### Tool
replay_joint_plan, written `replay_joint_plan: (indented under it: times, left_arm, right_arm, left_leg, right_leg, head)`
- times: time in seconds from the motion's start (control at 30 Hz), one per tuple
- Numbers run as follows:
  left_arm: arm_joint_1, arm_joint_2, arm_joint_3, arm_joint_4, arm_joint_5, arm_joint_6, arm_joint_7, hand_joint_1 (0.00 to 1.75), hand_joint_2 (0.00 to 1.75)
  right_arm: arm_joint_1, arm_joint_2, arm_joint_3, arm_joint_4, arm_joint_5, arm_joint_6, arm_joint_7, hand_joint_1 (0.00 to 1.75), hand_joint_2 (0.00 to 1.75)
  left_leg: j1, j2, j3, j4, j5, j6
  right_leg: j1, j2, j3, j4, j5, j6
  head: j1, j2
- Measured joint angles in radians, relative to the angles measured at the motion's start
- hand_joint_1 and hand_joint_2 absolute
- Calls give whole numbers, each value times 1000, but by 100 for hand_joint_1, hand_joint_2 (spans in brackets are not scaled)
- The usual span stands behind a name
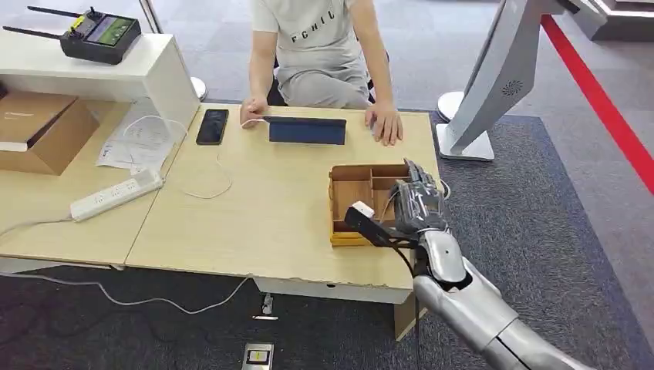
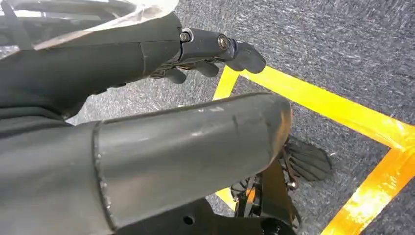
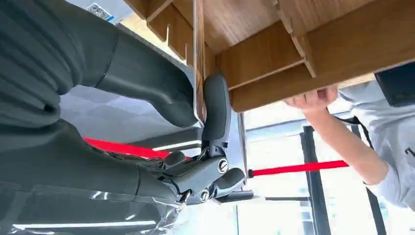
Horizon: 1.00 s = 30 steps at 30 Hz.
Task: Pass the card to the sensor for recognition and then transmit it.
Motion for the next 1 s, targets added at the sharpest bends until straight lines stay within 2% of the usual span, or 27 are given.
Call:
replay_joint_plan:
  times: [0.47,0.63,0.8,1.0]
  left_arm:
    - [0,-2,0,0,-1,3,-11,0,0]
    - [0,-2,0,0,-11,-3,-11,0,0]
    - [-3,0,-2,0,-29,-26,-34,0,0]
    - [-3,0,-3,0,-37,-27,-42,0,0]
  right_arm:
    - [10,-32,-54,-135,55,-6,7,175,175]
    - [-75,-43,-63,-138,113,43,12,175,175]
    - [-217,-38,-51,-96,154,146,31,175,175]
    - [-302,-25,-33,-41,171,176,50,175,175]
  left_leg:
    - [0,0,0,0,0,0]
    - [0,0,-1,0,0,0]
    - [0,0,-1,0,1,0]
    - [0,0,-1,0,1,0]
  right_leg:
    - [0,0,0,0,0,0]
    - [0,0,0,0,0,0]
    - [0,0,0,0,1,0]
    - [0,0,0,0,1,0]
  head:
    - [0,0]
    - [0,0]
    - [0,0]
    - [0,0]
